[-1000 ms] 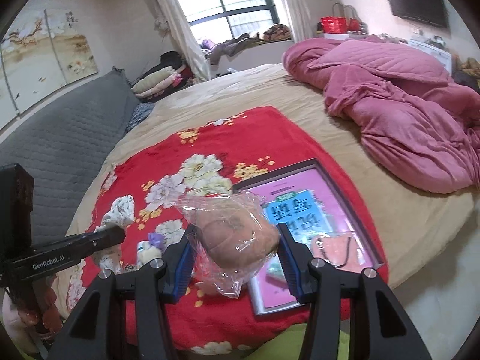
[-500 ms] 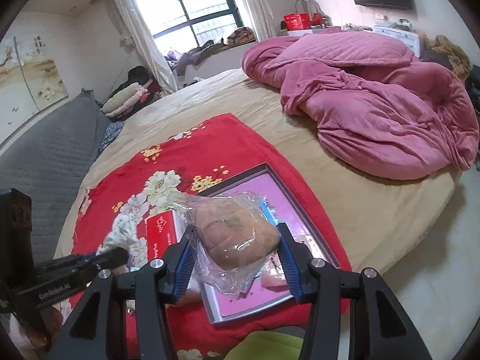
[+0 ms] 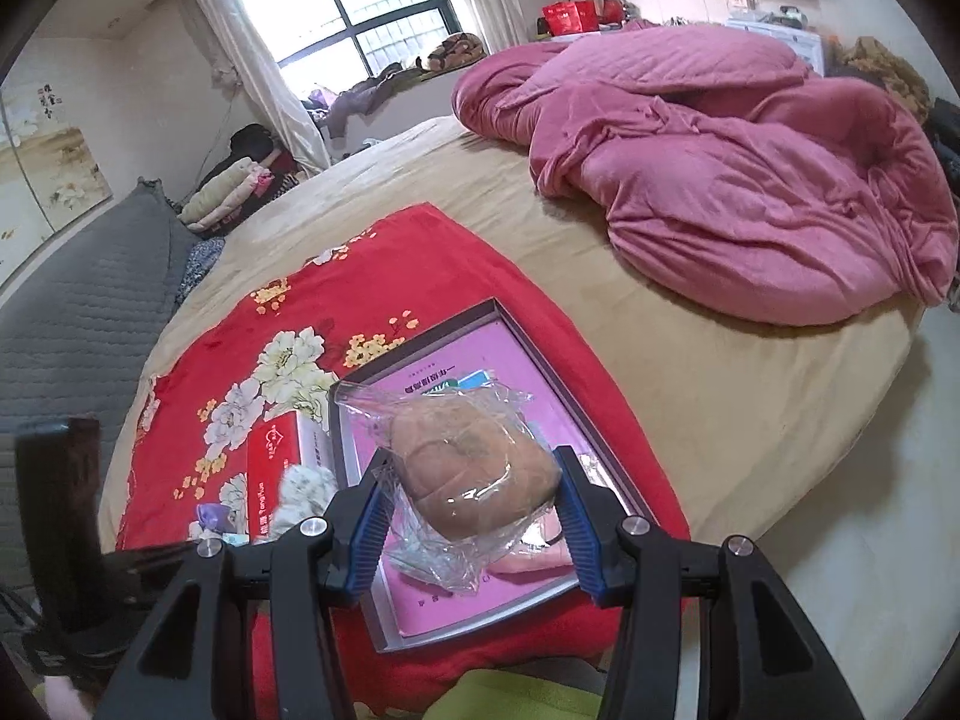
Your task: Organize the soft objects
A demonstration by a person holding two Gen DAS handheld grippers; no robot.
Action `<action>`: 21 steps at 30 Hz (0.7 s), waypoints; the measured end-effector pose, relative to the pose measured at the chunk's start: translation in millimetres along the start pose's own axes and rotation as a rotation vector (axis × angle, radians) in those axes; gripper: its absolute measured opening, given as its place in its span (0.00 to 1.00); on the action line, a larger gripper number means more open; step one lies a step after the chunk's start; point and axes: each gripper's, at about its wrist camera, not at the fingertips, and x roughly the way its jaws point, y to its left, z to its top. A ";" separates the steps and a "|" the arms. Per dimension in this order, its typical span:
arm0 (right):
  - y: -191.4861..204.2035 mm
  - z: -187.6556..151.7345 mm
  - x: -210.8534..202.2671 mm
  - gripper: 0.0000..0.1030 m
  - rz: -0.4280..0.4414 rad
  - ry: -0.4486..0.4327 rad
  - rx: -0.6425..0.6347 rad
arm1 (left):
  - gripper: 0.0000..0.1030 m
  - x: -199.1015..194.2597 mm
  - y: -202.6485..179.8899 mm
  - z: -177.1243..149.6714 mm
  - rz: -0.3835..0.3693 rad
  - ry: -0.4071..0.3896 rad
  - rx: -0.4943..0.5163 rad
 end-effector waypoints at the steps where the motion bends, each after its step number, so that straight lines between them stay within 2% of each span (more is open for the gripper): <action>1: -1.8 -0.9 2.6 0.50 -0.003 0.005 0.002 | 0.12 5.4 -1.7 0.1 0.001 0.006 0.004; 5: -11.1 -2.5 14.5 0.50 -0.002 0.023 0.012 | 0.12 24.0 -8.3 1.2 -0.015 0.036 0.004; 11: -22.7 -4.4 34.6 0.50 -0.003 0.054 0.009 | 0.12 48.2 -28.2 1.6 -0.008 0.050 0.058; 21: -38.1 -4.1 58.9 0.50 -0.005 0.081 0.024 | 0.12 80.5 -36.3 -3.7 0.029 0.093 0.110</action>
